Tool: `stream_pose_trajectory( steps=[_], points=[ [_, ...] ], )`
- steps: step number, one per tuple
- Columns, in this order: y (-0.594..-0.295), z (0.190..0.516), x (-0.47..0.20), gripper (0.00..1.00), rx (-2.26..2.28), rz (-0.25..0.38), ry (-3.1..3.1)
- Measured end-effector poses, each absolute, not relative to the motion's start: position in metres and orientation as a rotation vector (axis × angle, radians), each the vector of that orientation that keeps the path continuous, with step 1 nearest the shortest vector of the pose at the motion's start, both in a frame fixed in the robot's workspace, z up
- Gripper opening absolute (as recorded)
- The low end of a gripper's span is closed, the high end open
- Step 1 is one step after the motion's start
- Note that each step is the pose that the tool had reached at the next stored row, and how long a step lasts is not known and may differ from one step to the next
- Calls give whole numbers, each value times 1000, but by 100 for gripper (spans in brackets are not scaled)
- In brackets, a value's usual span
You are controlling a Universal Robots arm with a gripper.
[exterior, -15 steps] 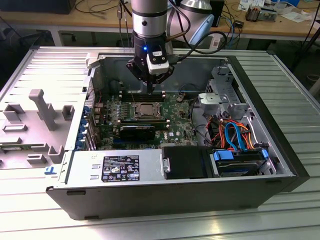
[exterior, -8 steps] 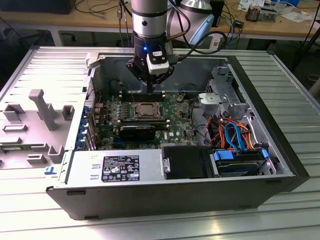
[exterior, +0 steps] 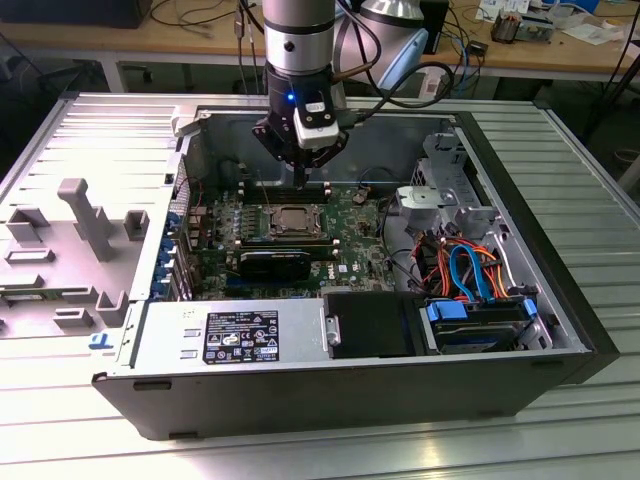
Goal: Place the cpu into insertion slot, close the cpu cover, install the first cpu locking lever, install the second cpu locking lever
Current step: 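Install the first cpu locking lever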
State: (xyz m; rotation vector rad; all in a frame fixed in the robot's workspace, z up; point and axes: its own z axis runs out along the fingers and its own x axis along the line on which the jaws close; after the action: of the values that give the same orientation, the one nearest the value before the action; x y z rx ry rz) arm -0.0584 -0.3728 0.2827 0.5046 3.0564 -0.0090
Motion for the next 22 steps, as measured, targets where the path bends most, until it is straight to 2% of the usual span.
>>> stream_pose_trajectory(
  steps=[15,22],
  points=[
    [-373,283,-58,11,492,-9,3058],
    [-373,283,-59,11,172,-2,3093]
  ],
)
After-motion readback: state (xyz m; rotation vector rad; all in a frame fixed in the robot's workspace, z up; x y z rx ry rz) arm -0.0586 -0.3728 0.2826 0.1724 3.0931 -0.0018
